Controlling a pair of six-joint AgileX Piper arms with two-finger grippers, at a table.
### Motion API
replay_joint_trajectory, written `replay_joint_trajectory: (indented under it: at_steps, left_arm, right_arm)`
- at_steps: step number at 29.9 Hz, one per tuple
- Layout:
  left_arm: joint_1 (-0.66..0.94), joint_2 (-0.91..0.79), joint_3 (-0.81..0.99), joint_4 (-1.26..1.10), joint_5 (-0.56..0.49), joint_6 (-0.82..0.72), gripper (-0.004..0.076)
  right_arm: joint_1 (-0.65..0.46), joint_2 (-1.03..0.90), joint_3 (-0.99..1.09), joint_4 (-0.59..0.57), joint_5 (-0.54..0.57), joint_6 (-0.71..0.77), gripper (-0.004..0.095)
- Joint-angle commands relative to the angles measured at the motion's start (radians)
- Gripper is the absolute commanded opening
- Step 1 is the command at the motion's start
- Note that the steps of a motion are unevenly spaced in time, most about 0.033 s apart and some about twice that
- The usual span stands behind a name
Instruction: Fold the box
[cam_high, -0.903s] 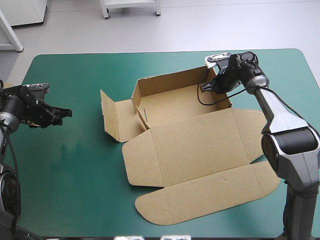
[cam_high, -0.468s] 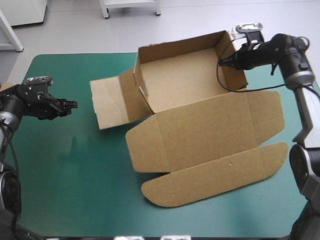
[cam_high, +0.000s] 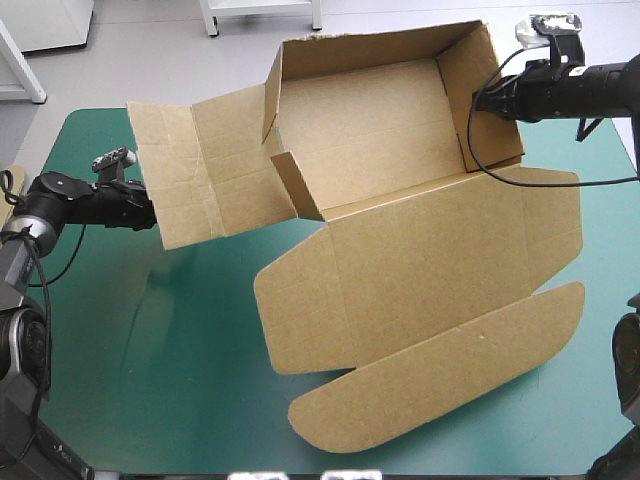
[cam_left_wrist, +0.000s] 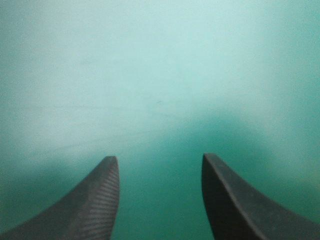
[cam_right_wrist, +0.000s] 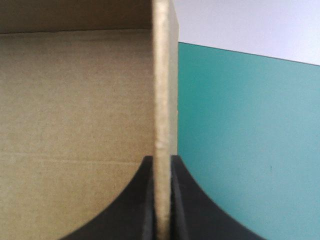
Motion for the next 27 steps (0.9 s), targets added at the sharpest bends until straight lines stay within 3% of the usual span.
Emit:
replay_joint_trajectory:
  at_steps: [1, 7, 13, 22, 27]
  left_arm:
    - [-0.017, -0.045, -0.03, -0.312, 0.071, 0.155, 0.0366]
    - [-0.106, -0.045, -0.03, -0.592, 0.26, 0.302, 0.0366]
    - [-0.17, -0.047, -0.03, -0.845, 0.453, 0.376, 0.0366]
    - [-0.196, -0.107, -0.03, -0.894, 0.453, 0.358, 0.0367]
    - [-0.23, -0.129, -0.032, -0.937, 0.453, 0.358, 0.0432]
  right_arm:
    - [0.002, -0.05, -0.031, 0.076, -0.017, 0.0, -0.0017]
    - [0.006, -0.046, -0.031, 0.073, -0.04, 0.0, -0.0017]
    - [0.006, -0.018, -0.031, -0.023, -0.06, 0.028, -0.0017]
    - [0.006, 0.013, -0.031, -0.084, -0.097, 0.056, -0.0017]
    - [0.006, 0.022, -0.031, -0.079, -0.107, 0.056, -0.0017]
